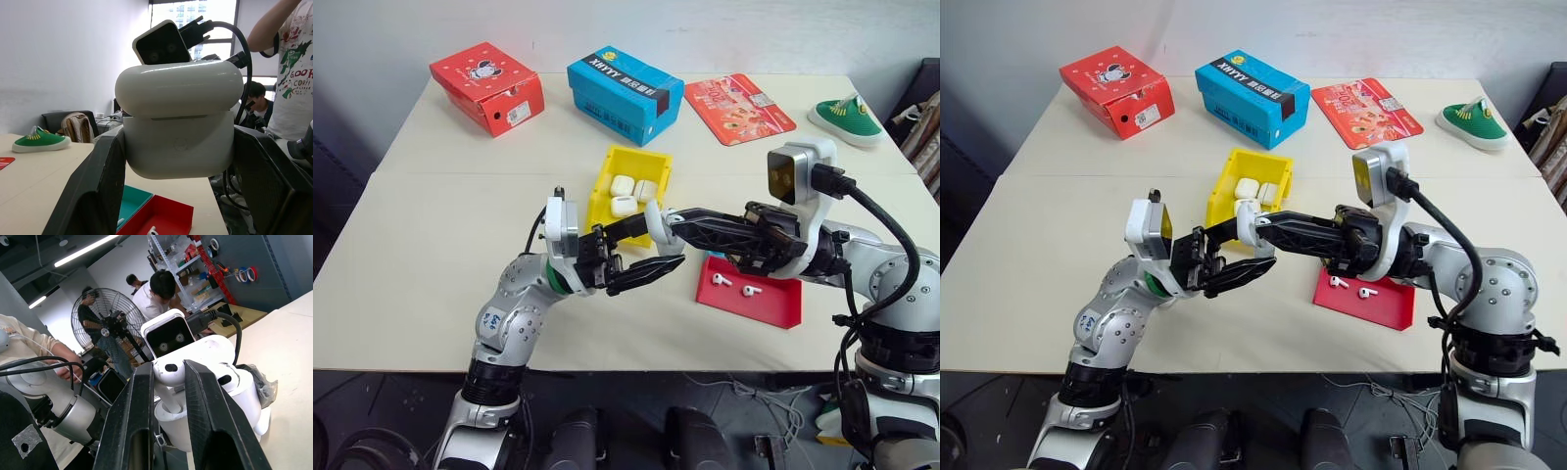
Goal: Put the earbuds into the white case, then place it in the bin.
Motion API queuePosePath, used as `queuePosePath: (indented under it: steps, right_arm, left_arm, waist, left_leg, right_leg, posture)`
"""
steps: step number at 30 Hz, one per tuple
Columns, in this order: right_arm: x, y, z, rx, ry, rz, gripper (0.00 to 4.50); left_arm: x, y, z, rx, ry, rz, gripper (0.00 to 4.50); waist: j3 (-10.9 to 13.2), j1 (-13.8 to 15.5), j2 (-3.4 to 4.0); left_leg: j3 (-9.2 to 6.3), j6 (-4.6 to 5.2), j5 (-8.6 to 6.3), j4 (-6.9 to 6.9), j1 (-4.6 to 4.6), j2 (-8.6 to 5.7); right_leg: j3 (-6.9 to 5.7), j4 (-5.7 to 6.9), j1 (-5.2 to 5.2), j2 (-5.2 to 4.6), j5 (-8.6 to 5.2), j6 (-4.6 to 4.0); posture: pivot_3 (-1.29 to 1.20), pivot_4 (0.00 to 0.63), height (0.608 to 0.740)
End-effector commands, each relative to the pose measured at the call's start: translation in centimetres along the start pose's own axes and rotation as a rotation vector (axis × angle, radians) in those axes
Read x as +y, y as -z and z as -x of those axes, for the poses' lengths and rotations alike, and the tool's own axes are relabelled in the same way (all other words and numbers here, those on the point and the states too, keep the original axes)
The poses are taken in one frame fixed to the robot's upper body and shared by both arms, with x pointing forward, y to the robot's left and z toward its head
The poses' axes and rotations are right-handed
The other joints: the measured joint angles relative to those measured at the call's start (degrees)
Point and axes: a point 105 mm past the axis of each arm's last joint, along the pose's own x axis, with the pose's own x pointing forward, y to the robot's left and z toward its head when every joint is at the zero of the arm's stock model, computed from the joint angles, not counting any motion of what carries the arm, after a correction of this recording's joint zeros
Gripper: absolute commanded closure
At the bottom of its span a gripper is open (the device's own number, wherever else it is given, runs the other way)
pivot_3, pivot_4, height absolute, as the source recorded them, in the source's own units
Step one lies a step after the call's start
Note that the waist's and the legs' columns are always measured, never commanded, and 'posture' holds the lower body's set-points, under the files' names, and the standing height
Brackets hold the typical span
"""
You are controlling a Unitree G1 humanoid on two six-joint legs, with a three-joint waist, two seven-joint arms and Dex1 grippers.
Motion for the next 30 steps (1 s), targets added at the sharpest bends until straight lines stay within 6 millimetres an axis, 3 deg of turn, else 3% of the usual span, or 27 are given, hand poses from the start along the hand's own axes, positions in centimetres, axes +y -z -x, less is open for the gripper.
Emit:
queuePosePath:
  steps: [1, 3, 8, 13, 18, 21, 24, 27, 30]
  right_arm:
    - [-0.1, 0.8, -0.2, 0.046, 0.029, 0.019, 4.02]
    - [0.0, 0.9, -0.3, 0.061, 0.029, 0.05, 4.02]
    - [0.4, 1.0, -0.2, 0.067, 0.011, 0.091, 2.4]
    - [2.3, 0.3, 1.4, 0.098, -0.05, 0.001, 0.67]
    - [1.7, -0.1, 3.4, 0.131, 0.047, 0.004, 0.67]
    - [1.1, -1.0, 3.9, 0.107, 0.116, 0.101, 0.67]
    - [0.9, -2.0, 4.1, 0.09, 0.149, 0.199, 1.29]
    - [0.9, -1.3, 3.7, 0.185, 0.156, 0.314, 2.35]
    - [0.0, 0.0, 2.6, 0.28, 0.17, 0.399, 3.42]
  left_arm:
    - [-0.3, -1.4, -0.8, -0.054, 0.03, -0.056, 1.71]
    - [-0.3, -1.5, -0.8, -0.056, 0.03, -0.058, 1.71]
    - [-0.4, -1.6, -0.8, -0.06, 0.032, -0.061, 1.71]
    - [-0.3, -1.4, -0.3, -0.041, 0.018, -0.077, 1.71]
    - [-0.5, -1.3, 0.7, -0.006, 0.011, -0.078, 1.71]
    - [-0.1, -0.5, 1.2, 0.093, -0.015, -0.129, 1.71]
    - [0.8, 1.1, 1.6, 0.256, -0.041, -0.204, 1.71]
    - [1.6, 3.5, 2.3, 0.471, -0.051, -0.279, 1.71]
    - [1.8, 4.0, 1.6, 0.502, -0.053, -0.293, 1.71]
  waist:
    - [0.0, 0.01, 0.0]
    - [0.0, 0.02, 0.0]
    - [0.0, 0.02, 0.0]
    - [0.01, 0.2, -0.02]
    - [0.01, 0.13, -0.02]
    - [0.01, 0.08, -0.02]
    - [0.01, 0.12, -0.02]
    - [0.01, 0.3, -0.02]
    - [0.02, 0.41, -0.03]
  left_leg:
    - [0.0, 0.0, 0.0, 0.0, 0.0, 0.0]
    - [0.0, 0.0, 0.0, 0.0, 0.0, 0.0]
    - [0.0, 0.0, 0.0, -0.06, 0.0, 0.0]
    - [-0.04, 0.03, -0.02, -0.06, 0.0, 0.0]
    - [-0.02, 0.05, -0.03, -0.15, 0.0, 0.0]
    - [0.0, 0.04, -0.03, -0.17, 0.01, 0.0]
    - [0.05, 0.03, -0.02, -0.2, 0.02, 0.0]
    - [0.08, 0.03, -0.02, -0.22, 0.01, -0.01]
    - [0.09, 0.04, -0.03, -0.24, 0.01, -0.03]
  right_leg:
    - [0.0, 0.0, 0.0, 0.0, 0.0, 0.0]
    - [-0.01, -0.01, 0.0, 0.0, 0.0, 0.0]
    - [-0.01, -0.07, 0.0, 0.0, 0.0, 0.0]
    - [-0.04, -0.12, 0.03, -0.03, 0.0, 0.01]
    - [-0.04, -0.23, 0.04, -0.04, 0.0, 0.01]
    - [-0.04, -0.24, 0.04, -0.03, 0.0, 0.0]
    - [-0.04, -0.24, 0.02, -0.01, 0.01, 0.01]
    - [-0.04, -0.26, 0.01, -0.01, 0.01, 0.03]
    - [-0.03, -0.31, -0.01, -0.01, 0.02, 0.04]
  posture:
    - [0.0, 0.15, 0.74]
    - [0.0, 0.15, 0.74]
    - [0.0, 0.15, 0.74]
    - [0.0, 0.15, 0.74]
    - [0.0, 0.15, 0.74]
    - [0.0, 0.15, 0.74]
    - [0.0, 0.15, 0.74]
    - [0.0, 0.15, 0.74]
    - [0.0, 0.15, 0.74]
